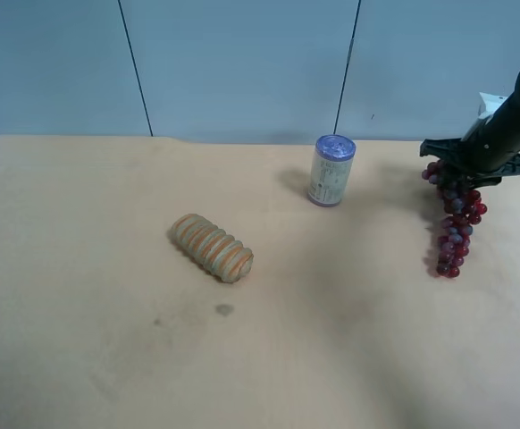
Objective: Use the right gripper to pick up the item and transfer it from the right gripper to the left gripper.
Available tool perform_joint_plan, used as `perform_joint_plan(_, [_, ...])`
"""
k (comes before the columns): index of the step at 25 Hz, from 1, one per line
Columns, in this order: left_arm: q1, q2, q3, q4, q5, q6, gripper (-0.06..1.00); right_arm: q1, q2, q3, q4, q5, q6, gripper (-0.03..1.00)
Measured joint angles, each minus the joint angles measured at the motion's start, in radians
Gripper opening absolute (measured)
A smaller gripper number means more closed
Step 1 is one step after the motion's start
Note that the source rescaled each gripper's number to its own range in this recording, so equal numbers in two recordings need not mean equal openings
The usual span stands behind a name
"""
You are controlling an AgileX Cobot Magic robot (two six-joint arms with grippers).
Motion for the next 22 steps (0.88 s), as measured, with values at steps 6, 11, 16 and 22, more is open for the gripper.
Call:
perform_joint_plan(6, [0.0, 0.0, 0.0, 0.0, 0.0, 0.0, 1.0, 0.0, -0.125, 0.0, 0.053, 0.082, -0.166, 0.03])
perform_joint_plan(11, [0.0, 0.0, 0.0, 0.0, -0.001, 0.0, 1.0, 0.0, -0.221, 0.0, 0.296, 0.156, -0.389, 0.02])
perform_joint_plan(16, [0.0, 0.0, 0.0, 0.0, -0.001, 0.0, 1.0, 0.0, -0.262, 0.0, 0.697, 0.302, -0.689, 0.02])
perform_joint_plan(22, [0.0, 0.0, 0.0, 0.0, -0.001, 0.0, 1.0, 0.069, -0.264, 0.0, 1.015, 0.484, -0.839, 0.02])
